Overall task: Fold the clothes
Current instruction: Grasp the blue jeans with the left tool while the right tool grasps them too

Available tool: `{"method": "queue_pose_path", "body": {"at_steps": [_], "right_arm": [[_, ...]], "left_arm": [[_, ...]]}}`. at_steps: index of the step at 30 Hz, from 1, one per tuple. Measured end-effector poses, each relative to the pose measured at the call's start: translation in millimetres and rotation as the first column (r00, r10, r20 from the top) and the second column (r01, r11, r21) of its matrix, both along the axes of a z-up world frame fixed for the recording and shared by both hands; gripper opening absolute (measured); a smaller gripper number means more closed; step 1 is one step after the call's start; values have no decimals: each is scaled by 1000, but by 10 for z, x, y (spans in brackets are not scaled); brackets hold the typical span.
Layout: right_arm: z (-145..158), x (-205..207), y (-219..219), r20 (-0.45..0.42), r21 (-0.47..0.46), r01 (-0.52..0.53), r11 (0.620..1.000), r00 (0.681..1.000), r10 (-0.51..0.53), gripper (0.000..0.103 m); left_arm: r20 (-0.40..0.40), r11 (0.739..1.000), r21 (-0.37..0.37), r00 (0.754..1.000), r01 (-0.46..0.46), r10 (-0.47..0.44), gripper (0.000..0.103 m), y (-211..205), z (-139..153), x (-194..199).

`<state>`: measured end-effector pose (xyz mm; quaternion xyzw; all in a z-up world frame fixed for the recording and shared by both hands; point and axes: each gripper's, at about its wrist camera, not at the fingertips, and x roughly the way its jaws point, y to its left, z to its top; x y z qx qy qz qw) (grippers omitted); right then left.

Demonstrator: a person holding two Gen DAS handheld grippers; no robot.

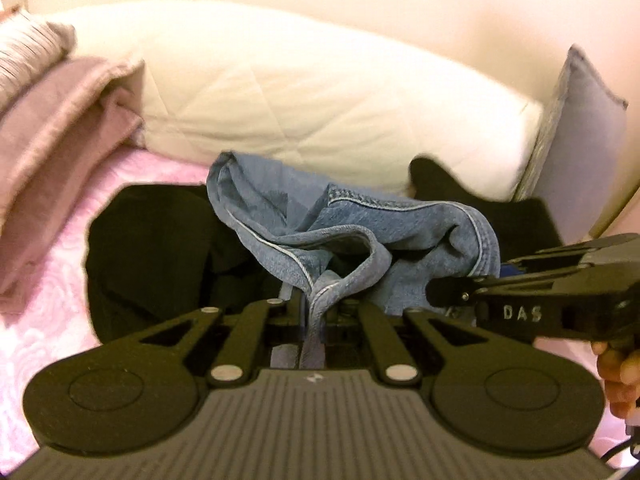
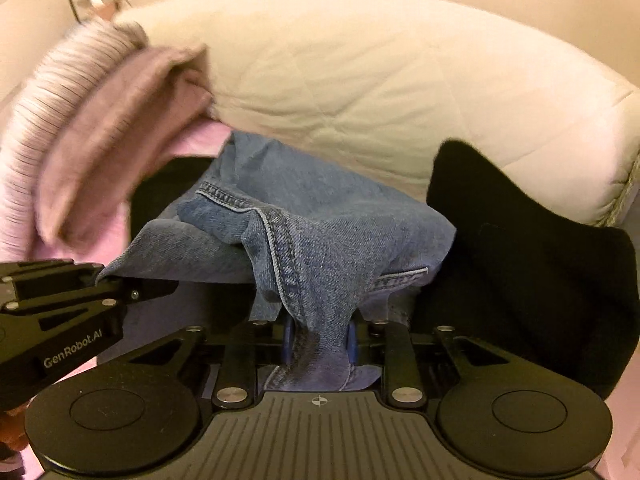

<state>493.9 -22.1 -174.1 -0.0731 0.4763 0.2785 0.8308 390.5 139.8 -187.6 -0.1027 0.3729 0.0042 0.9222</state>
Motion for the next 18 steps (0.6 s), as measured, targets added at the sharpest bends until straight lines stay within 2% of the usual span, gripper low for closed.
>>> {"method": "queue_pose_path", "body": {"at_steps": [3,6,9,11,12,14,16,17,18], "right_arm": [[315,-197,-88,-19,103,-46,994,999,48,24],[653,-490,-98,-37,208,-134,969,989,145,23],[989,-907,-17,-34,290,-280,915,953,302,24],[1195,-1227,23,-5,346,-401,848,903,429,24],[1297,-1396,39,14,372,-463,805,869,494,24],[1415,-1672,115,18,378,-570,729,792,610,28],[1443,-1953,227,13,302,-582,755,794,608,36],[1448,-2108,270,56,240,-582,777,807,588,41],[1451,-2262,312,99,180,-578,796,816,570,43]], "left_arm": [[60,997,-6,995,-77,77,3,31,324,-429],[122,982,-13,975,-187,187,3,42,679,-1034],[163,950,4,937,-313,308,3,62,1053,-1824],[193,914,37,901,-403,389,3,24,1316,-2440],[208,889,55,876,-455,435,4,1,1446,-2788],[156,811,95,813,-578,561,6,30,1542,-3428],[84,709,146,723,-690,686,9,79,1591,-4051],[52,652,175,668,-738,742,10,104,1616,-4363],[17,608,195,623,-769,782,10,101,1587,-4645]]}}
